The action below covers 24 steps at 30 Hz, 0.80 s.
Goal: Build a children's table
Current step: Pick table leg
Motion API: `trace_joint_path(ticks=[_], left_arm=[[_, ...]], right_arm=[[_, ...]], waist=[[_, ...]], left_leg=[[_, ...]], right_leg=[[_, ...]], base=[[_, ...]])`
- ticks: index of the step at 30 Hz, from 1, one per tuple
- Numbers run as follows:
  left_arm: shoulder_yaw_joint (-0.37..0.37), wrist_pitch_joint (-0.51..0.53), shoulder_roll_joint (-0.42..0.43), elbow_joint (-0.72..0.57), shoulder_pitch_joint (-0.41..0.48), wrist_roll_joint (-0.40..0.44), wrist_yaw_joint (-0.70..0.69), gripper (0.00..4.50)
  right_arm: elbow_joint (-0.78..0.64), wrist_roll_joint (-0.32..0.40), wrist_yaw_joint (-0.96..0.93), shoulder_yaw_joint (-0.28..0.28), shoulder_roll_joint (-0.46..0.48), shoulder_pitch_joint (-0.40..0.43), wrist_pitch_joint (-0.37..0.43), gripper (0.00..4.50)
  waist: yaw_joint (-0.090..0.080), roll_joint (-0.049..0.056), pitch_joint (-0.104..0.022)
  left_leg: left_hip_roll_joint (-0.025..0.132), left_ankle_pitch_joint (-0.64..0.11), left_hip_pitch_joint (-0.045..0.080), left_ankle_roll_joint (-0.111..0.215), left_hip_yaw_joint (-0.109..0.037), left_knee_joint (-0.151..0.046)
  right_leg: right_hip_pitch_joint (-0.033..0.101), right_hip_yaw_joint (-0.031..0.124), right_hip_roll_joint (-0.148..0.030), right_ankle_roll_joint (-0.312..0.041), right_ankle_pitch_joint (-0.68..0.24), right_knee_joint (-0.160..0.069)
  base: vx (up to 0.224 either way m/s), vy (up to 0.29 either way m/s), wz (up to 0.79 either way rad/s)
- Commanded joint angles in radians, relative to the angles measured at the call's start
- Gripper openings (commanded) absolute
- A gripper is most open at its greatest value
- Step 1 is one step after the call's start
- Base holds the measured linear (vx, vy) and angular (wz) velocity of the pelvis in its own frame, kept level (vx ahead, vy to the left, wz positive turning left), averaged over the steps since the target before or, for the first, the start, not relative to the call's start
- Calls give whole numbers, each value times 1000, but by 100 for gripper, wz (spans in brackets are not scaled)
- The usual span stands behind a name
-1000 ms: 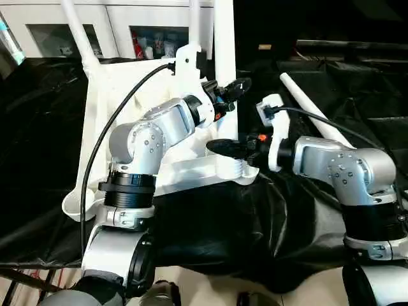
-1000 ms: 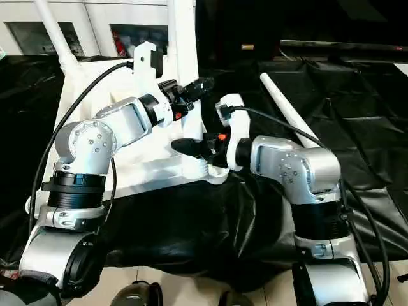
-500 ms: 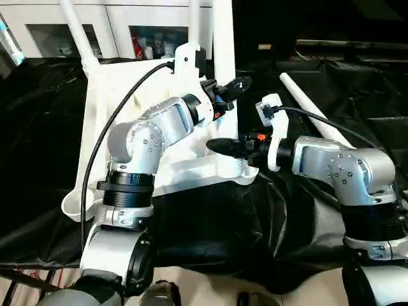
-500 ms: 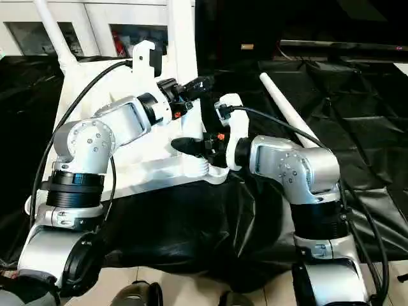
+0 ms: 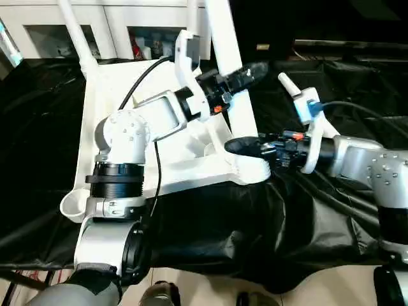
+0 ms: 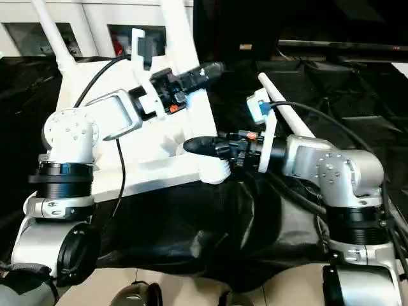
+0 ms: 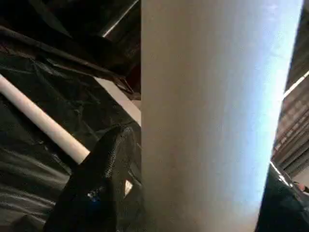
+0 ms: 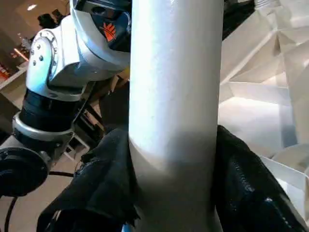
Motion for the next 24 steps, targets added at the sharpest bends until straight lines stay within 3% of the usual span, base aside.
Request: trace_joint_path(ticks=[1, 7, 14, 15, 16, 24], left_arm=[[25, 8, 15, 11, 7, 4, 13, 256], [-5, -7, 18, 5, 9, 31, 24, 196], [-63, -55, 38, -9, 5, 98, 28, 187], [-74, -58, 44, -12, 5, 107, 25, 187], [-86, -63, 49, -16, 4, 117, 21, 187], [-159, -71, 79, -49, 11, 139, -28, 186]], right_arm=[[-22, 37, 36, -37, -14, -11, -9, 191], [-29, 50, 41, -31, -18, -9, -9, 191], [-47, 9, 20, -11, -15, -3, -61, 191], [-46, -2, 14, -7, -11, -2, -76, 247], [-41, -5, 9, -4, -9, -4, -75, 261], [-14, -38, -7, 34, -34, -29, -56, 321]], waist=[[1, -26, -103], [2, -28, -104], [3, -28, -108], [3, -30, -108], [3, -29, -110], [2, -32, -114]], left_leg=[[41, -216, 42, -15, -32, -71], [42, -214, 41, -19, -33, -72], [43, -198, 39, -16, -32, -71], [43, -196, 39, -16, -32, -71], [44, -193, 39, -17, -33, -71], [44, -213, 43, -34, -31, -71]], right_leg=[[41, 25, -49, -144, -400, -85], [41, 26, -50, -133, -404, -85], [42, 26, -52, -132, -388, -82], [42, 26, -51, -131, -386, -82], [42, 26, -51, -133, -381, -80], [41, 26, -50, -125, -400, -82]], base=[[0, 0, 0], [0, 0, 0], [0, 0, 0], [0, 0, 0], [0, 0, 0], [0, 0, 0]])
